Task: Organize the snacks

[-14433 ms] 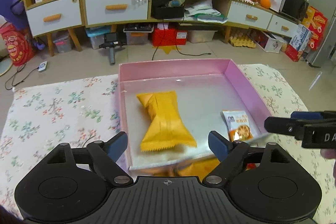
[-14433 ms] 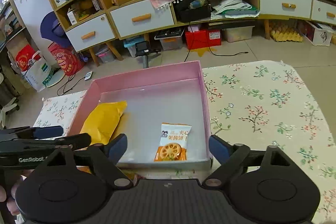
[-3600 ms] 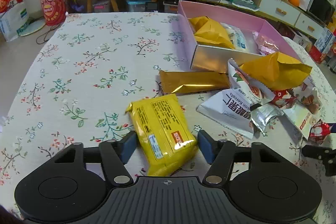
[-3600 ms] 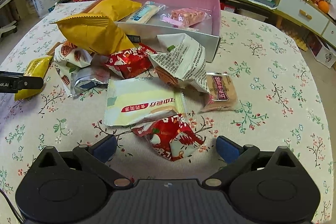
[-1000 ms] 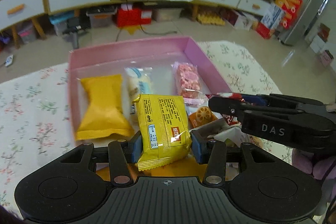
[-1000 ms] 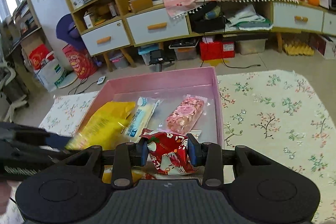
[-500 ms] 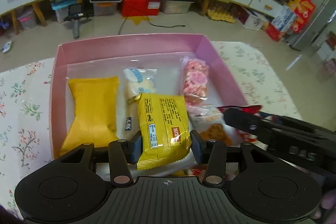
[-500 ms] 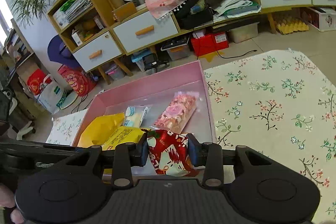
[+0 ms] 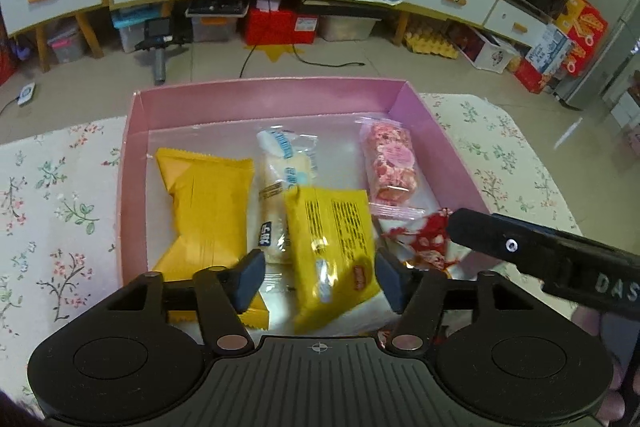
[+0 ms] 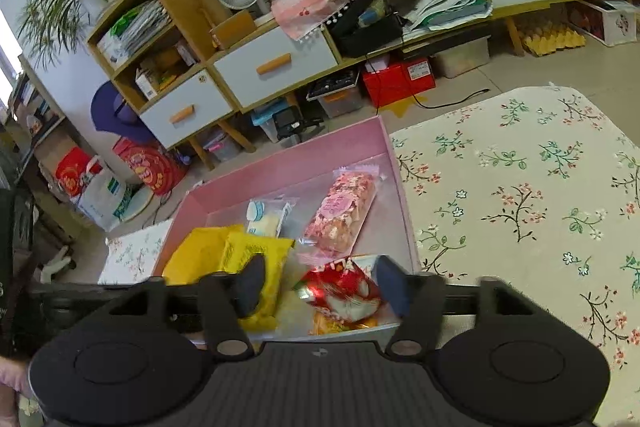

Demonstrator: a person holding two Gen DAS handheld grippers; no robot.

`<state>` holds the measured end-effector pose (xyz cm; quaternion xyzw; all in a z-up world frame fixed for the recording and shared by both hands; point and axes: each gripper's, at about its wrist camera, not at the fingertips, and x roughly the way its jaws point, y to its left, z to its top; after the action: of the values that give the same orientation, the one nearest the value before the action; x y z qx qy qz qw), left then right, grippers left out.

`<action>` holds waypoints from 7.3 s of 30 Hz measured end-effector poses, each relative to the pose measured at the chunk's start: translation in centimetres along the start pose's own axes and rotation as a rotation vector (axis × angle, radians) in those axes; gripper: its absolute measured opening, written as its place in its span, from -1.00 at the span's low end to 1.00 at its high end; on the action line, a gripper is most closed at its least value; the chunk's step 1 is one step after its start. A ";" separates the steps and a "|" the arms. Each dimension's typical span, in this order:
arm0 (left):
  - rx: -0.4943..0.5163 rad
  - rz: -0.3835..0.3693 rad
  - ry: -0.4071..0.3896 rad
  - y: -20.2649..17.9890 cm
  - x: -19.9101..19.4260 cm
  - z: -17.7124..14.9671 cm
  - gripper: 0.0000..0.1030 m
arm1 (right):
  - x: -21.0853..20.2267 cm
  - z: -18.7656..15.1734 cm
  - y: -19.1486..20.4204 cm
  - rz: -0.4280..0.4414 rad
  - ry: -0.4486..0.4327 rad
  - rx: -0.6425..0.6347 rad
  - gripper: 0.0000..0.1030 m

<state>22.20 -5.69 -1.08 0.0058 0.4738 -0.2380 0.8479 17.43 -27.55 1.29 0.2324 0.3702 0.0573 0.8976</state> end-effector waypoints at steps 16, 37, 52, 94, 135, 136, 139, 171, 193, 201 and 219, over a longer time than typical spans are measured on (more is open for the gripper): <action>0.016 0.000 -0.072 -0.2 -6.2 -2.5 0.79 | -2.8 -0.1 1.6 -0.031 0.005 -0.075 0.31; -0.015 0.080 -0.122 -0.2 -10.7 -11.2 0.96 | -7.7 -3.7 3.9 -0.104 0.007 -0.302 0.54; 0.049 0.178 -0.167 1.6 -9.6 -15.8 0.97 | -8.1 -8.5 1.7 -0.211 0.087 -0.473 0.54; 0.099 0.006 -0.190 1.5 -6.9 -14.3 -0.48 | -2.9 -11.6 3.6 -0.045 0.157 -0.623 0.22; 0.247 -0.014 -0.196 1.5 -7.4 -14.3 0.60 | -3.4 -14.5 8.4 0.044 0.262 -0.737 0.26; 0.255 -0.018 -0.197 1.4 -7.2 -14.3 0.59 | -3.3 -14.6 8.2 0.037 0.269 -0.738 0.24; 0.274 -0.050 -0.192 1.3 -6.7 -14.0 0.53 | -3.4 -14.5 7.7 0.033 0.268 -0.752 0.23; 0.132 -0.026 -0.189 1.4 -8.1 -12.4 0.39 | -4.3 -11.4 6.1 -0.036 0.260 -0.598 0.26; 0.251 0.030 -0.019 0.6 -5.6 -14.3 0.27 | -4.4 -12.0 4.9 -0.084 0.309 -0.615 -0.13; 0.244 0.067 -0.033 0.3 -5.6 -14.3 -0.01 | -4.6 -11.7 4.9 -0.075 0.306 -0.596 -0.46; 0.226 0.086 -0.080 0.0 -8.0 -13.9 -0.06 | -6.4 -10.3 5.6 -0.094 0.259 -0.592 -0.63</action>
<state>7.57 0.79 -2.27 0.1119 0.4089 -0.2532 0.8696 6.10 -20.54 1.59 -0.0654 0.4590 0.1499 0.8733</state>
